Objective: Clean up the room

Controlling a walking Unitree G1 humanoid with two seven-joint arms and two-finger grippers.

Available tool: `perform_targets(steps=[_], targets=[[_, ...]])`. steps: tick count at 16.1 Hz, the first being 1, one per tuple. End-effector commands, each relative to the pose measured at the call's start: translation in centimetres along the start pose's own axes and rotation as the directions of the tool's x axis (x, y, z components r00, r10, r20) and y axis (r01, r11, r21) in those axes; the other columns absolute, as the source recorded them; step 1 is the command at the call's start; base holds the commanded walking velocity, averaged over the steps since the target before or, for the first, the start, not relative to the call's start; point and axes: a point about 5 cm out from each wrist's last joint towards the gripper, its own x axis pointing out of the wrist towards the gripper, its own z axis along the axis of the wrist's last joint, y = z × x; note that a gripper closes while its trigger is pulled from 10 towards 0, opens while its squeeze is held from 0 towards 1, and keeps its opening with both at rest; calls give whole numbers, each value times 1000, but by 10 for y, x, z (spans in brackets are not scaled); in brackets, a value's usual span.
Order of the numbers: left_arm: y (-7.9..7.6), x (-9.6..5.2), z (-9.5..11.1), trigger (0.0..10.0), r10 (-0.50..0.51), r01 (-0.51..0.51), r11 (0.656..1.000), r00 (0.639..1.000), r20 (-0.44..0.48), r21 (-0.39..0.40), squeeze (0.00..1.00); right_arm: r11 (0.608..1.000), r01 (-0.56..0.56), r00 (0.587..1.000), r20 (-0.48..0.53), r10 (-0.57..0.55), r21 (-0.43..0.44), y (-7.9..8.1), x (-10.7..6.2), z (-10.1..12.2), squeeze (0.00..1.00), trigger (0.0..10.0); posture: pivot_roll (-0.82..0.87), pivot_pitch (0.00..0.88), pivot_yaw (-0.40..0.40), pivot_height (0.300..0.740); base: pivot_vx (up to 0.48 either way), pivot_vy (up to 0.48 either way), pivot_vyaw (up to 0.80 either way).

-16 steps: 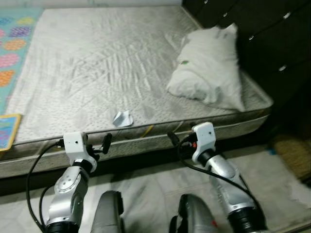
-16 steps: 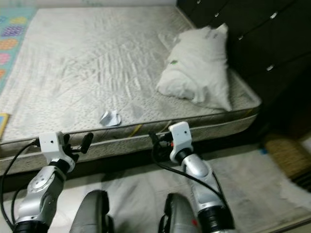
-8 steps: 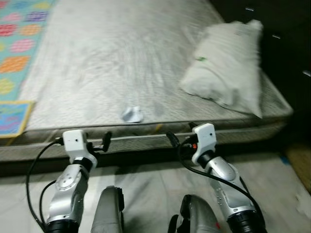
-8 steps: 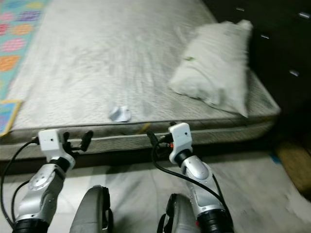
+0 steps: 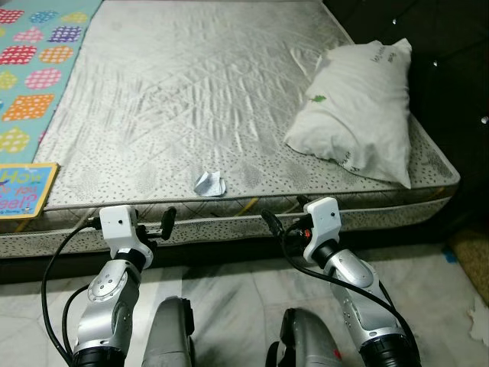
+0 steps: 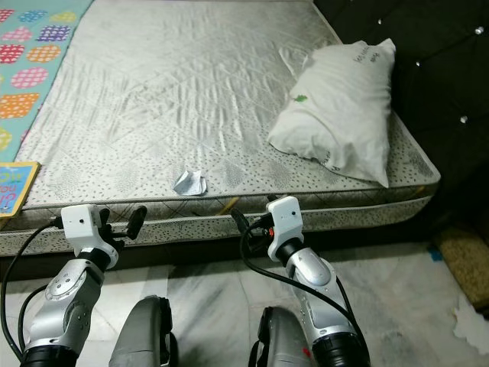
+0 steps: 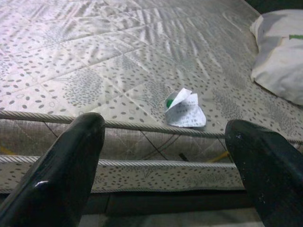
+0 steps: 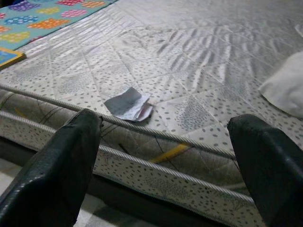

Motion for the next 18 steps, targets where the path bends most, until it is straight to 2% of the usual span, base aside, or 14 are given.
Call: perform_targets(steps=[1,4,8,18], targets=[[0,-2,-1,10000,-10,10,1000,1000,2,6,0,999,-33,999,30,33,-9,4,0,5,0,10000,35,169,-45,621,356,0,0],[-1,-3,-1,10000,-15,15,1000,1000,0,4,0,999,-35,999,29,35,-6,4,0,5,0,10000,35,165,-47,621,355,0,533],[-1,-3,-2,10000,-19,19,1000,1000,-6,1,0,1000,-23,999,31,22,18,2,0,4,0,10000,35,166,-47,621,356,0,0],[-1,-1,-2,10000,-21,21,1000,1000,-4,-8,0,999,-34,999,34,34,12,4,2,5,0,10000,38,168,-50,621,325,0,0]])
